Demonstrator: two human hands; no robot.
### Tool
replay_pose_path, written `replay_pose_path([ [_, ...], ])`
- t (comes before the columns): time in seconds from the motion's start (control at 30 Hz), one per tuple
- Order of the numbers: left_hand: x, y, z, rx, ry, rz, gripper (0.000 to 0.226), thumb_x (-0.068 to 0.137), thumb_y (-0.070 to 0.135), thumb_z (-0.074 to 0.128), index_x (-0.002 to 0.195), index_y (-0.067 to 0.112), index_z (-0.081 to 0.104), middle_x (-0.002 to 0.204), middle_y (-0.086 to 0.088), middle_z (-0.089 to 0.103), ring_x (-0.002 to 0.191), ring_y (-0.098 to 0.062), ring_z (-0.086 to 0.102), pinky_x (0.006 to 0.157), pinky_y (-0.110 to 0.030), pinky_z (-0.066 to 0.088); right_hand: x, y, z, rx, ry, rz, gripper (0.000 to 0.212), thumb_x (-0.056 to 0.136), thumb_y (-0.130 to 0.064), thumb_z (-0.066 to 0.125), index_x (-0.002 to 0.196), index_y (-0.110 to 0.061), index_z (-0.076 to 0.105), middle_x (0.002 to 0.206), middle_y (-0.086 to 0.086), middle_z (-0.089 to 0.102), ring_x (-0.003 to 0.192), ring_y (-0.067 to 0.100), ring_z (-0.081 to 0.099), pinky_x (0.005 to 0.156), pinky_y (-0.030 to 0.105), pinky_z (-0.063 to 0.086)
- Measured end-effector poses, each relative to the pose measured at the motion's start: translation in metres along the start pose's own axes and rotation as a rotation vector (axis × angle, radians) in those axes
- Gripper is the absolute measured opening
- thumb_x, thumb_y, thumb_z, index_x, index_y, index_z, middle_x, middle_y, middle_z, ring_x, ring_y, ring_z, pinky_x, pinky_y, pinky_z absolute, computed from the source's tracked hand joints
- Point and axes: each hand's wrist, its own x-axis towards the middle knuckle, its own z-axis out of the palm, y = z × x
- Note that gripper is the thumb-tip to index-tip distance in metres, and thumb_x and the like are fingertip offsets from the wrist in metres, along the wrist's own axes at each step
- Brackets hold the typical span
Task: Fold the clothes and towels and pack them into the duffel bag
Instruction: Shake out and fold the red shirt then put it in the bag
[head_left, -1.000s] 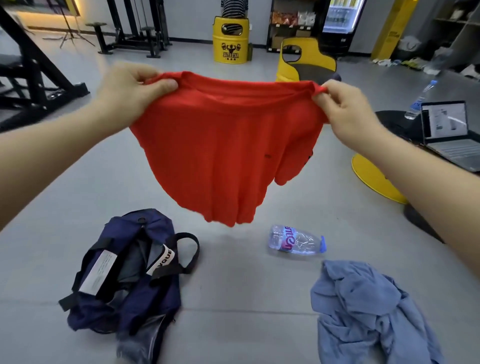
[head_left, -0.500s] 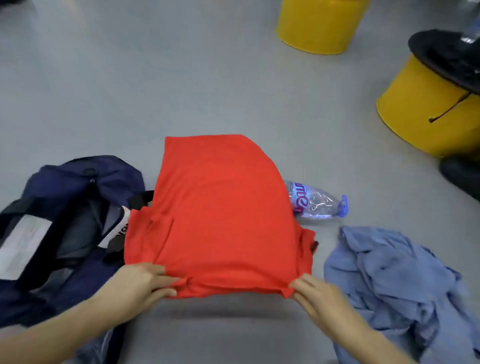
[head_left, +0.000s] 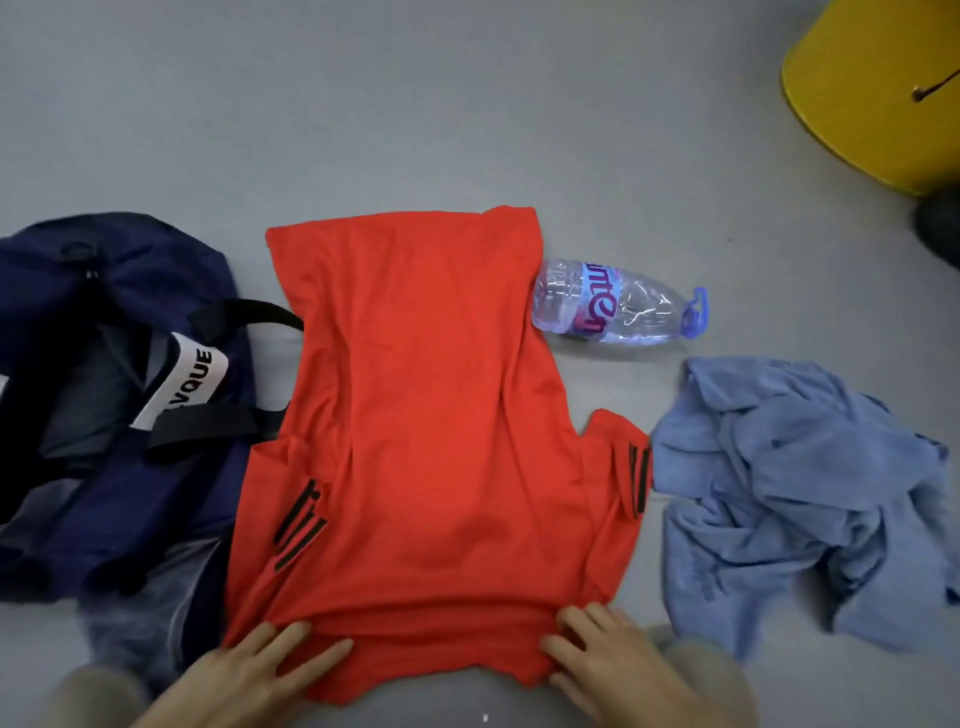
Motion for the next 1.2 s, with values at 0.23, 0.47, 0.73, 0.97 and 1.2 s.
replay_pose_path([
  [0.23, -0.005, 0.011, 0.005, 0.010, -0.011, 0.129, 0.046, 0.105, 0.044, 0.013, 0.124, 0.036, 0.054, 0.068, 0.014, 0.055, 0.054, -0.012, 0.049, 0.085, -0.022, 0.044, -0.006, -0.007, -0.026, 0.342, -0.177, 0.101, 0.038, 0.088, -0.052, 0.044, 0.115, -0.036, 0.066, 0.107, -0.012, 0.069, 0.093, 0.008, 0.066, 0.079, 0.023, 0.053],
  [0.47, 0.101, 0.021, -0.038, -0.015, 0.003, 0.268, 0.034, 0.090, 0.056, 0.050, 0.106, 0.034, 0.071, 0.068, 0.013, 0.057, 0.059, -0.014, 0.055, 0.055, -0.029, 0.047, 0.047, 0.097, -0.085, 0.390, 0.262, 0.762, 0.016, 0.093, -0.035, 0.065, 0.105, -0.027, 0.070, 0.090, -0.005, 0.074, 0.087, 0.019, 0.069, 0.077, 0.033, 0.050],
  [0.73, 0.306, 0.132, -0.041, -0.371, -0.088, -0.255, 0.031, 0.096, 0.047, 0.044, 0.117, 0.033, 0.062, 0.102, 0.004, 0.071, 0.096, -0.025, 0.069, 0.075, -0.038, 0.055, 0.081, 0.136, -0.098, 0.384, 0.018, 1.016, 0.066, 0.080, -0.069, 0.064, 0.116, -0.017, 0.046, 0.115, 0.015, 0.065, 0.110, 0.040, 0.059, 0.084, 0.043, 0.048],
  [0.97, 0.381, 0.159, -0.012, -0.696, -0.113, -0.552, 0.025, 0.094, 0.020, 0.058, 0.117, 0.027, 0.064, 0.097, 0.001, 0.075, 0.101, -0.026, 0.068, 0.085, -0.037, 0.050, 0.059, 0.124, -0.072, 0.644, 0.259, 1.001, 0.025, 0.085, -0.015, 0.059, 0.108, -0.021, 0.053, 0.083, -0.004, 0.066, 0.093, 0.029, 0.065, 0.079, 0.039, 0.049],
  [1.2, 0.380, 0.165, 0.013, -0.878, -0.190, -0.593, 0.025, 0.090, 0.050, 0.063, 0.110, 0.035, 0.063, 0.087, 0.004, 0.072, 0.083, -0.020, 0.072, 0.076, -0.043, 0.060, -0.002, 0.115, -0.035, 1.198, 0.558, 1.133, 0.022, 0.073, -0.020, 0.061, 0.094, -0.028, 0.059, 0.072, -0.002, 0.063, 0.069, 0.017, 0.061, 0.072, 0.044, 0.051],
])
